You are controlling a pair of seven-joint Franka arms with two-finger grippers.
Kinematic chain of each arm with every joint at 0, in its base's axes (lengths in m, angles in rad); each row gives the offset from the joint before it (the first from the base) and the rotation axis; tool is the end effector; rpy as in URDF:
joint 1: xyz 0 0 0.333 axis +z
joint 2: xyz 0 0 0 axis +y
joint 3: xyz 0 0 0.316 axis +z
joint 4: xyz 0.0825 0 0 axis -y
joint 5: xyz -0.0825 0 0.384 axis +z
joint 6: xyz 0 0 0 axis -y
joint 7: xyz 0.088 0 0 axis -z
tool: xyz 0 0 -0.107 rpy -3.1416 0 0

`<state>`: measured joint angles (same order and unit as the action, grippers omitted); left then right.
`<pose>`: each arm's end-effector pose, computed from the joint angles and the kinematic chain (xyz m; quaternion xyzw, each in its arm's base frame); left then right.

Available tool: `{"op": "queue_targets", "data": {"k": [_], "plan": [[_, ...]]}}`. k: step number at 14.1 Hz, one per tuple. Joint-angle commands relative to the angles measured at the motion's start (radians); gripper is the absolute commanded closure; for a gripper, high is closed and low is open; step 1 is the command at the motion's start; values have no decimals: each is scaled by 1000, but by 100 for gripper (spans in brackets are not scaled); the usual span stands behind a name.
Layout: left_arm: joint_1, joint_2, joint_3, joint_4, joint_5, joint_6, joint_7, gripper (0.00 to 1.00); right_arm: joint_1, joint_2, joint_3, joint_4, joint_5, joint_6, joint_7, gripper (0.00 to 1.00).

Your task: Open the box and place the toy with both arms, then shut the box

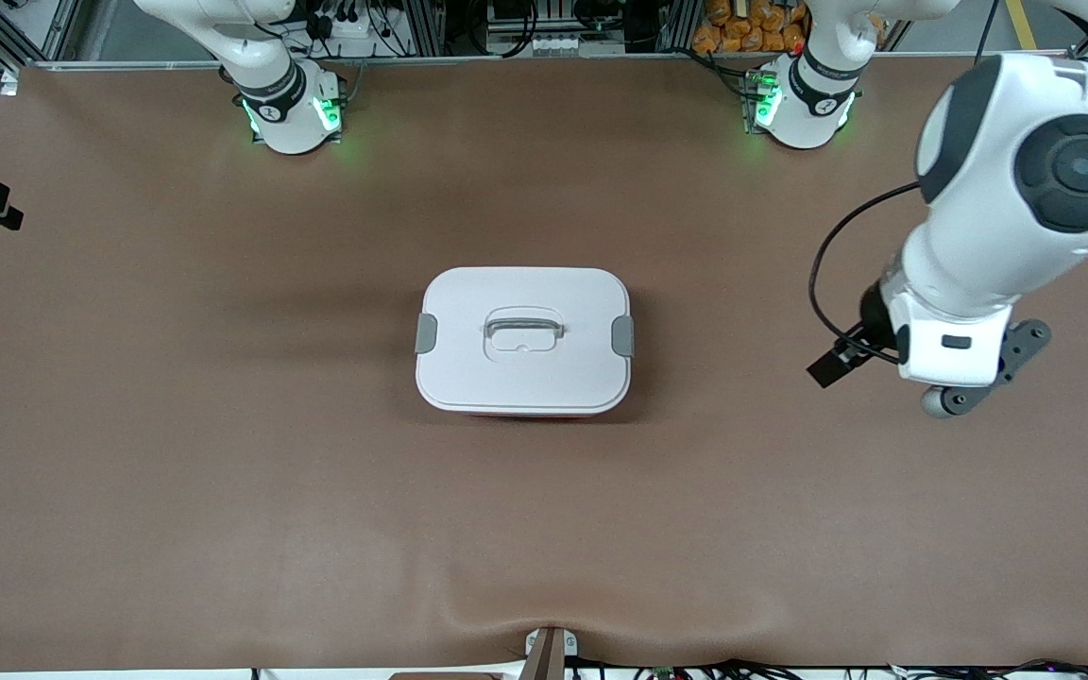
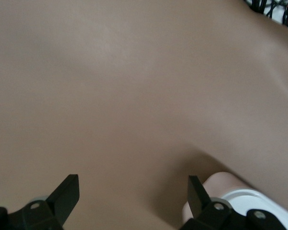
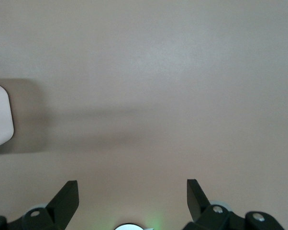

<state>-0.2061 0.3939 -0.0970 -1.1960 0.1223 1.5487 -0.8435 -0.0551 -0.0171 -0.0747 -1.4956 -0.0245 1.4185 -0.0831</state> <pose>0.6435 -0.1734 0.5590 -0.9617 -0.2700 -0.0063 0.0465 0.5284 -0.0723 0.6558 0.9992 -0.0248 -0.0311 0.0083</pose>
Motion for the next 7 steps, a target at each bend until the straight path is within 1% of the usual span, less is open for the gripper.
{"op": "queue_targets", "data": {"k": [1,5,7], "plan": [[51,-24,-7,-19,-16,-13,174,0,-5,6,4,25,-3,-16,-9,0],[60,-46,-4,-22,-6,-31,294,0,-5,6,4,25,-2,-16,-7,0],[102,-73,-7,-31,-6,-48,389,0,-6,5,4,25,-2,-16,-7,0]]}}
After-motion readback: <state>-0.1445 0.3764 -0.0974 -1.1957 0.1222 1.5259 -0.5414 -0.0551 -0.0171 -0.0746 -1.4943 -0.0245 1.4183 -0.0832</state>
